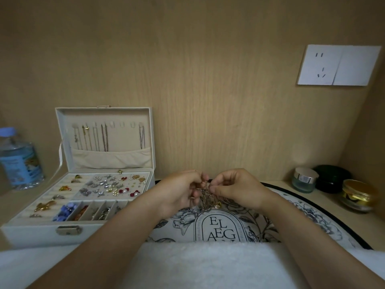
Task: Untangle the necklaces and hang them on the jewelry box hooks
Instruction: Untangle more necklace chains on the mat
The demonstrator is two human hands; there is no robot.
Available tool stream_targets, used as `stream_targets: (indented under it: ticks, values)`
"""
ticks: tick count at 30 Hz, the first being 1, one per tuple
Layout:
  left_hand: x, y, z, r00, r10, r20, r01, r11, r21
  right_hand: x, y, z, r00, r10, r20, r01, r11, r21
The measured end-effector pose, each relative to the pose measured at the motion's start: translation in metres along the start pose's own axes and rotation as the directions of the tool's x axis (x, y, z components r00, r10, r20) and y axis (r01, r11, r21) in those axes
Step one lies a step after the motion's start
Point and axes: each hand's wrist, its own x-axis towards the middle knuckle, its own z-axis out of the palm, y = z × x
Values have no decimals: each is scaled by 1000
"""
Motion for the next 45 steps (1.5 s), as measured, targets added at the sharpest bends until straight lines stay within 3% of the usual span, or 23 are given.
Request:
stream_targets:
  ticks: [4,7,11,14,19,23,27,30,32,33,35,38,41,43,45]
  values:
    - [-2,2,-1,997,-42,70,48,995,-88,-1,-2,0,999,11,49,-12,1000,16]
    - [-4,3,-1,996,83,-39,-68,956,285,-1,-2,-2,997,22,78,-31,994,106]
    - [-2,-6,-1,919,379,-105,-195,672,715,-1,-4,3,986,114,119,-130,982,138]
    - [-2,-8,-6,888,446,-112,-134,485,864,3,-3,9,975,198,97,-207,974,93]
    - [-3,-5,-9,974,207,-92,-27,509,860,1,-2,16,990,144,9,-144,989,21]
    - [-1,-4,-5,957,238,-167,-49,701,712,7,9,15,981,148,-126,-154,987,-43]
    - [1,-3,3,948,172,-268,-33,890,455,7,7,12,986,153,-68,-162,974,-159]
    - [0,-5,5,980,64,-191,-23,978,206,4,1,9,981,192,36,-183,966,-181]
    - [0,-5,6,994,-16,-104,14,1000,-19,4,2,8,984,178,15,-173,974,-147]
    - [0,-4,5,994,-21,-104,19,1000,-21,5,2,8,986,165,2,-163,978,-130]
    - [1,-3,2,981,14,-194,11,992,129,5,5,11,989,147,18,-144,985,-97]
    - [3,-6,-11,923,184,-338,22,852,524,8,11,21,993,119,4,-118,985,-126]
    - [0,-7,-19,925,281,-255,53,571,820,8,16,28,1000,-2,-13,-2,953,-303]
    - [-2,-3,-20,944,268,-191,88,354,931,8,17,35,997,-82,7,78,909,-409]
    - [-4,1,-21,954,227,-198,152,203,967,8,11,42,995,-91,29,93,841,-533]
